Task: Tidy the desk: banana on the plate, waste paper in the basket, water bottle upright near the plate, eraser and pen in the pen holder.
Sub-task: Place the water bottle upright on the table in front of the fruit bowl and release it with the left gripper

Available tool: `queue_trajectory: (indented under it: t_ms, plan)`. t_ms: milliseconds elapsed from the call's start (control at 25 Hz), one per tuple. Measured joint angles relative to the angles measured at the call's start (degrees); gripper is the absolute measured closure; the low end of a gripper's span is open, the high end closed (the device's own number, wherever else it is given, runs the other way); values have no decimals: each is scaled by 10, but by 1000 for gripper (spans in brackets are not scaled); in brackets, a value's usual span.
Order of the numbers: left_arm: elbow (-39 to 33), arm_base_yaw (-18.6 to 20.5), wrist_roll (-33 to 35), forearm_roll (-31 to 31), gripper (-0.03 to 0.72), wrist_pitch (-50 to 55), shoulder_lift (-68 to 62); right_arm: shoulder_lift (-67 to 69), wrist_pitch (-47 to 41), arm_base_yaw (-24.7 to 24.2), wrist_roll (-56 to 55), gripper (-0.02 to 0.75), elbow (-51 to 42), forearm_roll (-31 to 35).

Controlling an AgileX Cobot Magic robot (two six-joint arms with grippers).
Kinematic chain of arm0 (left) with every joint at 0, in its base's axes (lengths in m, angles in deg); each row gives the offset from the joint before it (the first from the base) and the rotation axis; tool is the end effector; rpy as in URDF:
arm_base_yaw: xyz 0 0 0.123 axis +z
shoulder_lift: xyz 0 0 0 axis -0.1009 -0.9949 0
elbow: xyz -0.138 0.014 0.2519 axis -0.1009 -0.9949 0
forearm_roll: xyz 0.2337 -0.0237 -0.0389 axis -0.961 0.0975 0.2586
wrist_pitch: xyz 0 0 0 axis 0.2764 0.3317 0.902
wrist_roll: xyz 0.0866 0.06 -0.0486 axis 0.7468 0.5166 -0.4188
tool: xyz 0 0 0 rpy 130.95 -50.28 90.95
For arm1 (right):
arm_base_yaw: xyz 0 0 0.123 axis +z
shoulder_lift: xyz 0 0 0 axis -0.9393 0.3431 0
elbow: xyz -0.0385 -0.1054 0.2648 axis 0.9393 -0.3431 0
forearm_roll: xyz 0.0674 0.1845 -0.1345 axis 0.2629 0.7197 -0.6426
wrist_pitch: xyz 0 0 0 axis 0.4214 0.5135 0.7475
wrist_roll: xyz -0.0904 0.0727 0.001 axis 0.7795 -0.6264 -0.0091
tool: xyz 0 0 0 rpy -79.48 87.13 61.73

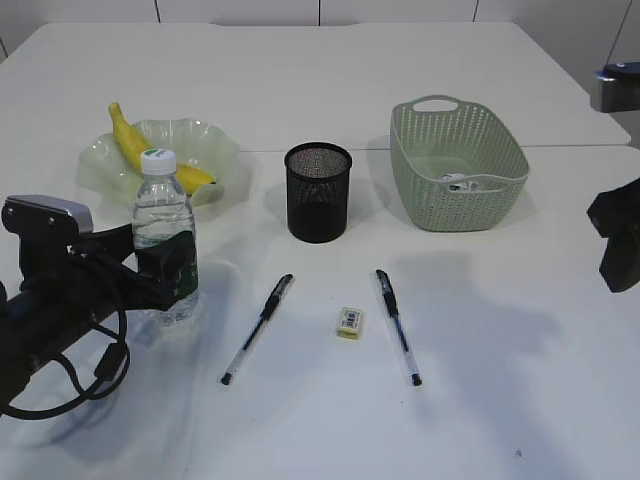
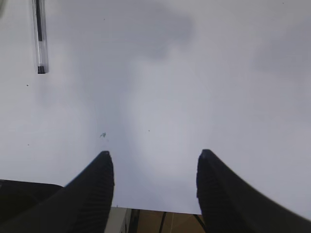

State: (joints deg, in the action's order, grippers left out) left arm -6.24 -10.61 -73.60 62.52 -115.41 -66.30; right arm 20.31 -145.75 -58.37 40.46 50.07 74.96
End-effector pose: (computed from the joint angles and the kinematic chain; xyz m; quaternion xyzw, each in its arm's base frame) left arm 0.3046 -0.1030 0.0928 0.0946 0.7673 -0.1729 0.6103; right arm 0.2403 0.0446 0.2769 -0.0616 0.9940 -0.0067 0.0903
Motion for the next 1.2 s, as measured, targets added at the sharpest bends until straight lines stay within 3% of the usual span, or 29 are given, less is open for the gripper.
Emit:
queue_trajectory:
  t_ms: [560, 880, 1200]
  plan:
    - [-21, 0, 14, 1, 186, 56, -7, 0, 2, 0, 0, 330, 0, 0]
    - [-49, 0, 15, 6, 107, 96, 42, 0, 5, 0, 0, 330, 0, -5]
    - [-61, 0, 15, -1, 94, 97, 87, 0, 8, 0, 0, 330, 0, -8]
